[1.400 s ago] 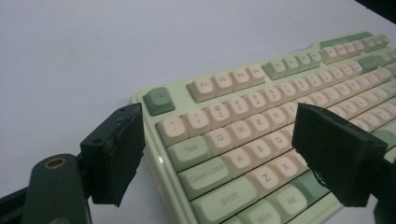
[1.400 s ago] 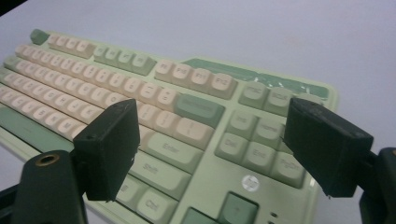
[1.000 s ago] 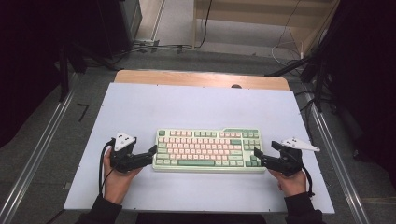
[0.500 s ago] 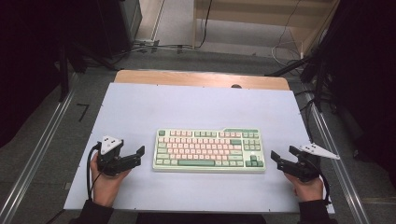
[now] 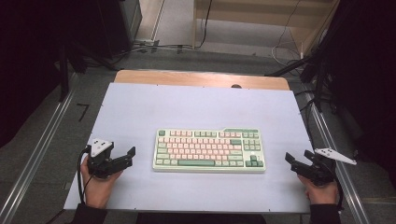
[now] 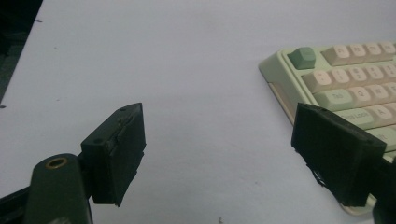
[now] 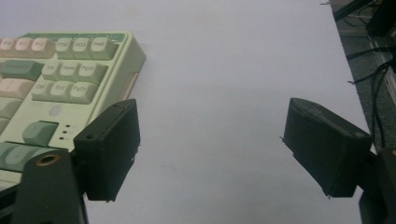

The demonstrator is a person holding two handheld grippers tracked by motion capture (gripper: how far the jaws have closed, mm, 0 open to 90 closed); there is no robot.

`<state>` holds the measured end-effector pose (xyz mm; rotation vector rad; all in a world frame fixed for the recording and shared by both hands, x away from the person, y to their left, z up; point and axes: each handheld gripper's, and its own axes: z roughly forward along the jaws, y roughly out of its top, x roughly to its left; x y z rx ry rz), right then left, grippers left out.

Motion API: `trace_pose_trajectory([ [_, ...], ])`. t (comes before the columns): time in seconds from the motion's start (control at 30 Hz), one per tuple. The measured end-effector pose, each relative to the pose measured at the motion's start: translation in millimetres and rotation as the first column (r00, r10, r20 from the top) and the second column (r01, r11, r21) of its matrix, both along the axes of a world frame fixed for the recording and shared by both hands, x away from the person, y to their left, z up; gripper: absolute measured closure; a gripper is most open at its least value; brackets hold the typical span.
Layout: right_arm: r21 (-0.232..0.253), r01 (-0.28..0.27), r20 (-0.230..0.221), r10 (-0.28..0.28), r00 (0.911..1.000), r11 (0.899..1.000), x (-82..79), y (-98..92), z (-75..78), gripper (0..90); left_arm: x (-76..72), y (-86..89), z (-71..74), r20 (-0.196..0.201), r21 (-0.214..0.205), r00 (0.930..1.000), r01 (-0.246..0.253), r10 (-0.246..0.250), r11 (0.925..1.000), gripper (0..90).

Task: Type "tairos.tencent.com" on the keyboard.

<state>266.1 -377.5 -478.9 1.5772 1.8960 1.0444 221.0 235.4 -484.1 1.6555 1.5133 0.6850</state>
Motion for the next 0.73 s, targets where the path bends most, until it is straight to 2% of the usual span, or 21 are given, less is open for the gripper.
trace_pose_trajectory([
  [0.4,-0.01,0.045,-0.016,-0.045,0.9989,0.999,1.6,-13.8,-4.8,16.7,2.5,10.7,-5.0,-0.014,0.012,0.9988,-0.046,0.046,0.9989,18.0],
  [0.73,-0.015,0.054,-0.018,-0.054,0.9984,0.998,3.2,-13.1,-6.0,15.0,10.9,10.6,-10.5,-0.033,0.023,0.9984,-0.044,0.045,0.9987,18.0],
])
